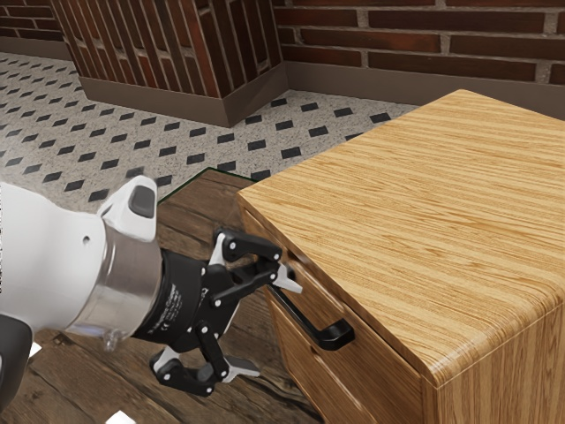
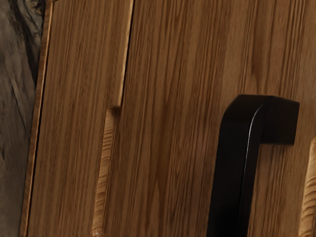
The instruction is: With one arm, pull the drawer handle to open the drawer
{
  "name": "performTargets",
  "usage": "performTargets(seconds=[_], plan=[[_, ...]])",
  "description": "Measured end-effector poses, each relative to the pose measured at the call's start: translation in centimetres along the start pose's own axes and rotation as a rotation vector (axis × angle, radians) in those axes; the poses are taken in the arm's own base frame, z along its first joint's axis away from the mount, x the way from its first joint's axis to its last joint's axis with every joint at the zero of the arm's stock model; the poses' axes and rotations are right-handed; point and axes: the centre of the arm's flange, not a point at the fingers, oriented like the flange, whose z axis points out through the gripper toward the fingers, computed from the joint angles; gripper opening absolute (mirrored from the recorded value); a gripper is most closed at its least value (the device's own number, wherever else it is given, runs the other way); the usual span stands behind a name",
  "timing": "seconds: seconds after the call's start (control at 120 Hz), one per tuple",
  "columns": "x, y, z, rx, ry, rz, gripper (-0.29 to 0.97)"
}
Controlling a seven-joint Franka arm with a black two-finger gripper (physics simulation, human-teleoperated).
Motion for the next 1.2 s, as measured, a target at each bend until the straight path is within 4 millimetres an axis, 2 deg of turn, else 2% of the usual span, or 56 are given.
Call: performTargets(seconds=[0.333,0.942,1.067,1.2], plan=[[-0.8,-0.6,0.8,0.031,-0.010,0.015,0.67],[-0.4,-0.5,2.9,0.072,-0.002,0.035,0.67],[-0.2,-0.6,2.6,0.072,-0.002,0.036,0.67],[0.3,-0.7,1.4,0.064,0.000,0.030,0.67]])
